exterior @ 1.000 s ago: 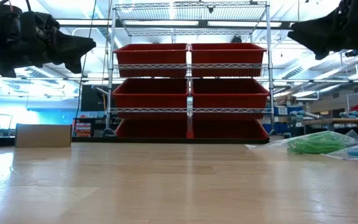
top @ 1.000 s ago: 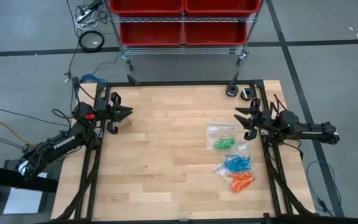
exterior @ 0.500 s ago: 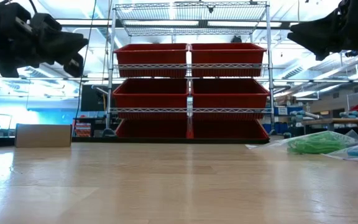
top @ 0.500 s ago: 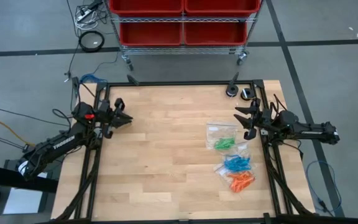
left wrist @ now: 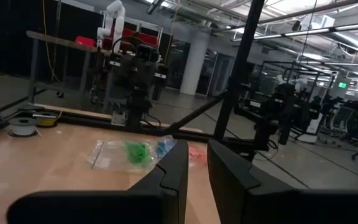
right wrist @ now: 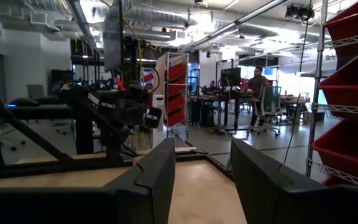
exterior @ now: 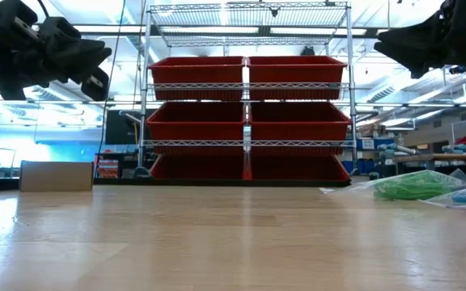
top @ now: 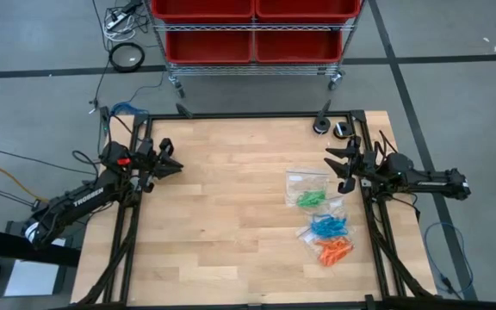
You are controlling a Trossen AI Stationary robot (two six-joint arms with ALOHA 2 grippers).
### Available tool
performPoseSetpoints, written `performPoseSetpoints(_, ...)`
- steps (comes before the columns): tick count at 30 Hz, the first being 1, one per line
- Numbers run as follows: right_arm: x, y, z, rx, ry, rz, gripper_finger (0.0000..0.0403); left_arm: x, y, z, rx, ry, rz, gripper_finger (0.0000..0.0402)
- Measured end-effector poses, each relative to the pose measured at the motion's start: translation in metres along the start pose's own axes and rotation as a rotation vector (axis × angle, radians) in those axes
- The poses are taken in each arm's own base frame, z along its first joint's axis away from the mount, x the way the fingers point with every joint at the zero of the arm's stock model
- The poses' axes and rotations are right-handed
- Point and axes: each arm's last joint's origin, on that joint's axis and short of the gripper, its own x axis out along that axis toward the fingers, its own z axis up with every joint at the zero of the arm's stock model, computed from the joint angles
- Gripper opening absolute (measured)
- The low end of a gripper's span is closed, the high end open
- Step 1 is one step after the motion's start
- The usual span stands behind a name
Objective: Sort rubber bands
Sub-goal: Return to Home Position
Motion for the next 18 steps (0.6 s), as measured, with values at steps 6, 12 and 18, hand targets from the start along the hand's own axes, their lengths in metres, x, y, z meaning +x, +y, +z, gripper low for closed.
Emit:
performPoseSetpoints(6, 0.0000, 0.0000, 0.0000, 0.000, 0.000, 0.000, 0.0146, 0.0053, -0.0049, -0.0009, 0.006, 0.007, -0.062, 0.0068)
performPoseSetpoints(12, 0.0000, 0.0000, 0.0000, 0.000, 0.000, 0.000, 0.0145, 0.0064, -0.0042, -0.0006, 0.003, -0.019, -0.023, 0.0068)
performPoseSetpoints(18, 0.0000, 0.0000, 0.0000, 0.000, 0.000, 0.000, 0.0146, 0.0066, -0.0048, 0.0000, 0.033, -0.021, -0.031, 0.0068)
